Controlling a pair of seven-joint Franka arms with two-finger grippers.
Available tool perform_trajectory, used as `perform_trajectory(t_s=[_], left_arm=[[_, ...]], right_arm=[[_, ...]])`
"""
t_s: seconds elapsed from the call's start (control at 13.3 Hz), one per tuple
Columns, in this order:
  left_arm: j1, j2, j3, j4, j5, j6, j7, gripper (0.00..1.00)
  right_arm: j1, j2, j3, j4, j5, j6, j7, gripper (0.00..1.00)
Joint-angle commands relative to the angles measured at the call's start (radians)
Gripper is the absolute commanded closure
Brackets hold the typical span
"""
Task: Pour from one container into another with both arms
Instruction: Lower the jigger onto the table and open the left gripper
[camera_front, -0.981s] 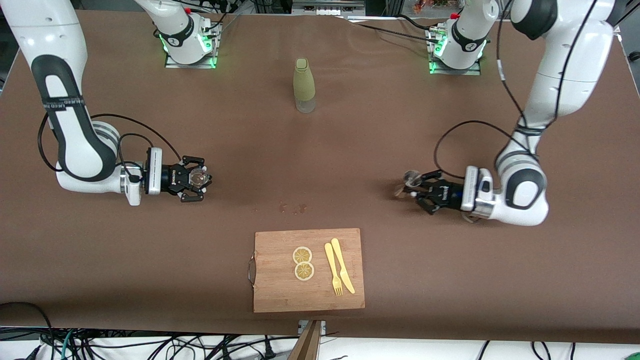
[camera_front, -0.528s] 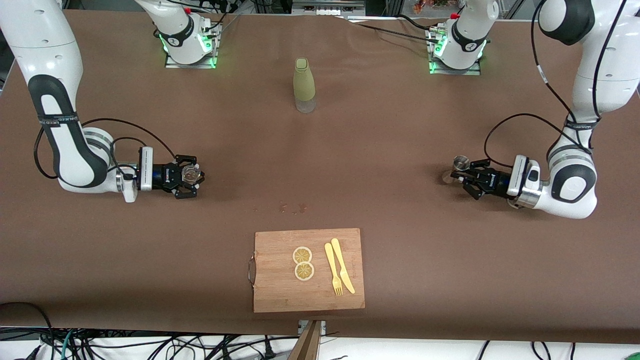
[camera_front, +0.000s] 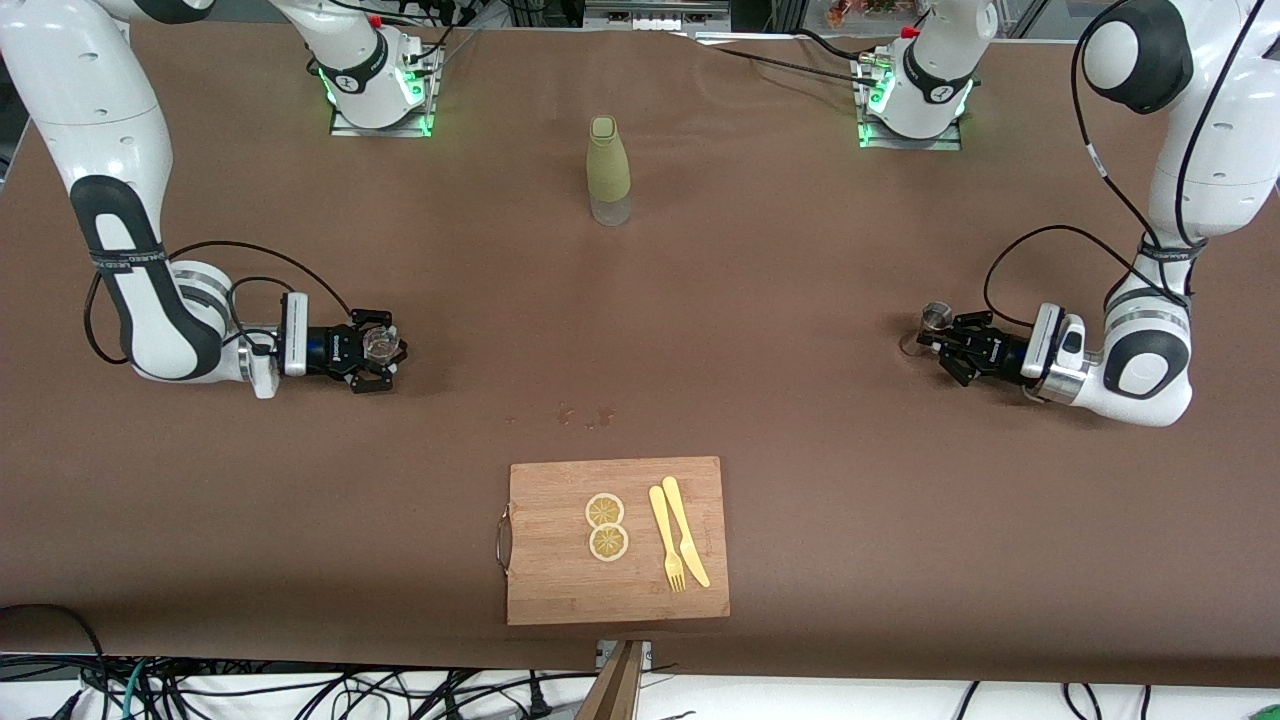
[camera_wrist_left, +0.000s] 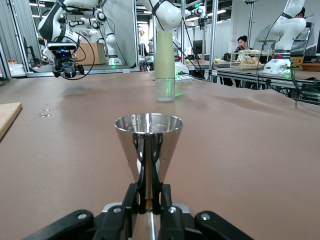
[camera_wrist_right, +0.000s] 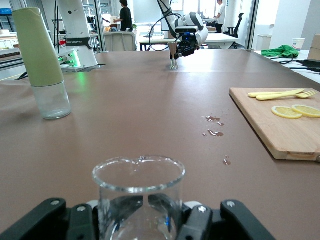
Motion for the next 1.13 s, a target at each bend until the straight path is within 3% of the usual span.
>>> perform_trajectory(t_s=[0.0,0.15,0.23,0.3,0.38,0.45,0.53,0.83,1.06], left_arm=[[0.019,0.008,0.01,0.017,0.035,-0.014,0.043,1.0],[0.019,0.01,0.016,0.017,0.035,0.003,0.043,1.0],[0.019,0.005,0.026,0.018,0.035,0.004,0.043,0.95],[0.017,0.0,0.038,0.02,0.035,0.01,0.045,0.7],[0.017,-0.003,0.038,0.02,0.038,0.029,0.045,0.51],[0.019,-0.003,0.039,0.021,0.05,0.033,0.046,0.07],[0.019,-0.006,0.05,0.021,0.052,0.033,0.052,0.0],[0.034,-0.096,0.059,0.027,0.057,0.131,0.051,0.0],[0.031,-0.229,0.053,0.027,0.18,0.297,0.042,0.0]], right_arm=[[-0.013,0.008,-0.012,-0.015,0.026,-0.012,-0.041,0.95],[-0.014,0.016,-0.015,-0.017,0.028,-0.004,-0.047,0.95],[-0.014,0.021,-0.021,-0.017,0.029,0.001,-0.054,0.95],[-0.014,0.022,-0.024,-0.018,0.046,0.004,-0.057,0.95],[-0.014,0.022,-0.024,-0.029,0.064,0.008,-0.062,0.95],[-0.013,0.022,-0.024,-0.037,0.084,0.014,-0.064,0.95],[-0.013,0.022,-0.024,-0.038,0.087,0.021,-0.064,0.95],[-0.013,0.037,-0.04,-0.038,0.087,0.033,-0.084,0.95],[-0.013,0.045,-0.043,-0.038,0.087,0.042,-0.085,0.94]])
